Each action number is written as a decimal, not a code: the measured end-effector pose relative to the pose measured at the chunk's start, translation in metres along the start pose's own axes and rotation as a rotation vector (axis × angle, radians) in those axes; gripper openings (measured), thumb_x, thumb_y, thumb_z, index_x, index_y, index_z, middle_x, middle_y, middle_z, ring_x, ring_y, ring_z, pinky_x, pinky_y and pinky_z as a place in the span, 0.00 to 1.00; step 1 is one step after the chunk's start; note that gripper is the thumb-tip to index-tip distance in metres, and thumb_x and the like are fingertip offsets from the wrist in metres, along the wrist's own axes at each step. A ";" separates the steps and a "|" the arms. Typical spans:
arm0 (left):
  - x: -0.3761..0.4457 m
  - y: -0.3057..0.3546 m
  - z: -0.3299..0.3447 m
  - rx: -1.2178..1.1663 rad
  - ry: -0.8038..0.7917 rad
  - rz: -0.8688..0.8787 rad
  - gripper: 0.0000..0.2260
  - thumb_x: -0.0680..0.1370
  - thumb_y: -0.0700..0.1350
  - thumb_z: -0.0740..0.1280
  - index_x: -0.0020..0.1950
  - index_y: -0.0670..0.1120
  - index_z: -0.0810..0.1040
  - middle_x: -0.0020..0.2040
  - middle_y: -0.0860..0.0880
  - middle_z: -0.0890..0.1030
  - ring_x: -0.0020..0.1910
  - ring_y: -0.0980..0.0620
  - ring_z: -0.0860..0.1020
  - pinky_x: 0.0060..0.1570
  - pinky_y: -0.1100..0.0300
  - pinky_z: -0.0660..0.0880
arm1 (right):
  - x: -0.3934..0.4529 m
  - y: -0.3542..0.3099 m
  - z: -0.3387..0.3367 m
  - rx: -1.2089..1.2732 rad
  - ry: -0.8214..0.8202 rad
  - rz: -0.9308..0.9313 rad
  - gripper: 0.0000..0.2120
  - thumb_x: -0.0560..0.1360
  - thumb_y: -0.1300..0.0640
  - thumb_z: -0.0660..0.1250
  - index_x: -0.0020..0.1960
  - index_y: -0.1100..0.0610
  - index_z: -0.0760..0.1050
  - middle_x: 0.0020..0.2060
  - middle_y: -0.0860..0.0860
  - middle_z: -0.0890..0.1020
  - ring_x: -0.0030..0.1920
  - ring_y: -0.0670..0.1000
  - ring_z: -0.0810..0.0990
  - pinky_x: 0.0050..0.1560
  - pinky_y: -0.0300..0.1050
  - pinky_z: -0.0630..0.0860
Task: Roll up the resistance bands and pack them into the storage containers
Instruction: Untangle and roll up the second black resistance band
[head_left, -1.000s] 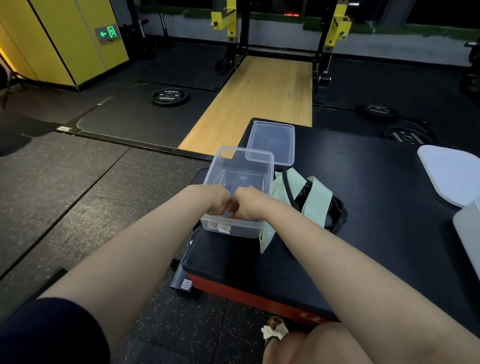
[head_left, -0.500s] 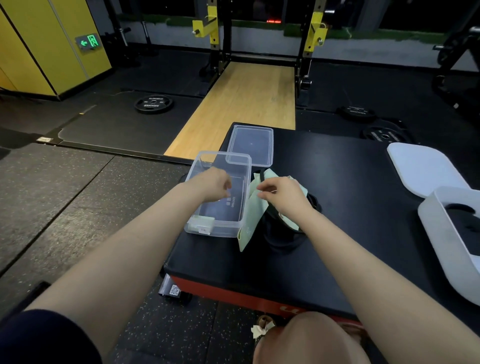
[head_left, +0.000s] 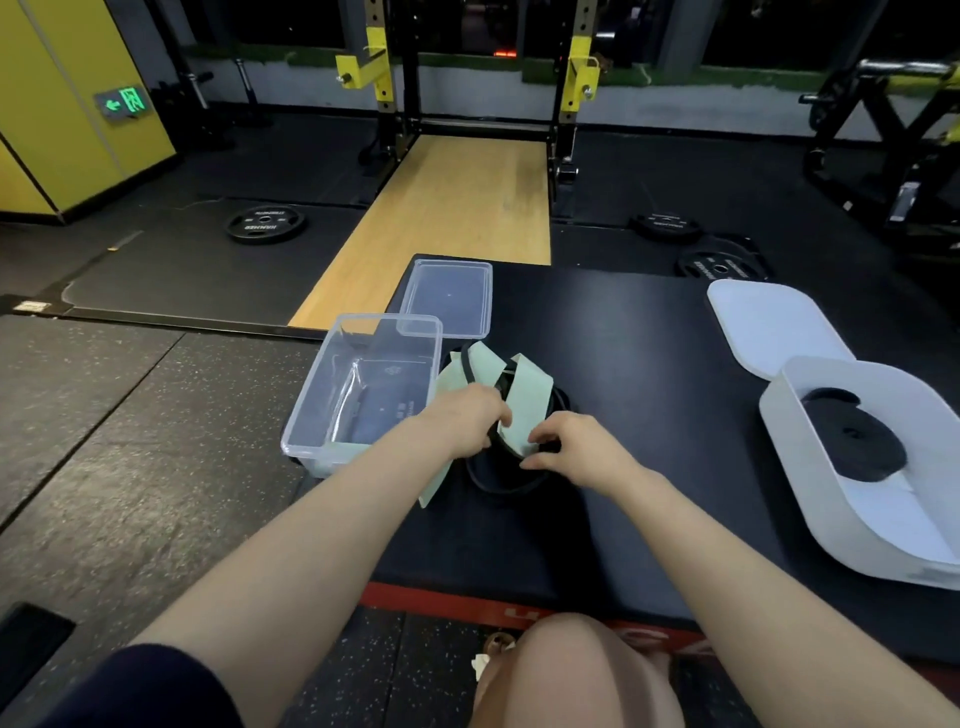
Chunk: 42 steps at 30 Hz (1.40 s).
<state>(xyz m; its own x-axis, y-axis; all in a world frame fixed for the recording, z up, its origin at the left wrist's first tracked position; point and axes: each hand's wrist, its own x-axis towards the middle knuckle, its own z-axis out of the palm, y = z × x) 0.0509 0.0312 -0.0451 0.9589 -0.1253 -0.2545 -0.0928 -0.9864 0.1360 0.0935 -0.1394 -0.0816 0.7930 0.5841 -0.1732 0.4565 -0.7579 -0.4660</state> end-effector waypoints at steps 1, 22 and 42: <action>0.001 0.001 0.002 0.048 -0.014 -0.004 0.17 0.76 0.40 0.66 0.65 0.48 0.73 0.63 0.48 0.73 0.62 0.47 0.72 0.56 0.54 0.72 | -0.001 0.003 0.002 -0.034 -0.006 -0.029 0.18 0.69 0.47 0.74 0.56 0.54 0.79 0.52 0.47 0.79 0.54 0.49 0.75 0.56 0.46 0.74; -0.007 0.059 -0.023 -0.699 0.426 0.173 0.08 0.75 0.38 0.69 0.53 0.42 0.80 0.50 0.49 0.78 0.49 0.57 0.74 0.51 0.77 0.67 | -0.044 0.015 -0.022 0.796 0.465 -0.021 0.07 0.73 0.56 0.71 0.38 0.47 0.77 0.32 0.48 0.80 0.35 0.45 0.77 0.40 0.40 0.74; 0.023 0.105 0.000 -2.000 0.340 -0.339 0.14 0.80 0.37 0.61 0.65 0.34 0.68 0.47 0.44 0.80 0.49 0.45 0.80 0.44 0.58 0.78 | -0.083 0.060 -0.022 0.783 0.156 0.043 0.11 0.72 0.54 0.73 0.32 0.51 0.77 0.32 0.48 0.83 0.39 0.49 0.80 0.45 0.42 0.72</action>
<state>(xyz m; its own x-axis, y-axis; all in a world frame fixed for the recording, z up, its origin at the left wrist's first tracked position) 0.0632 -0.0748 -0.0366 0.8938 0.2515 -0.3713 0.1944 0.5289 0.8261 0.0642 -0.2398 -0.0760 0.8771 0.4678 -0.1090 0.0537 -0.3209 -0.9456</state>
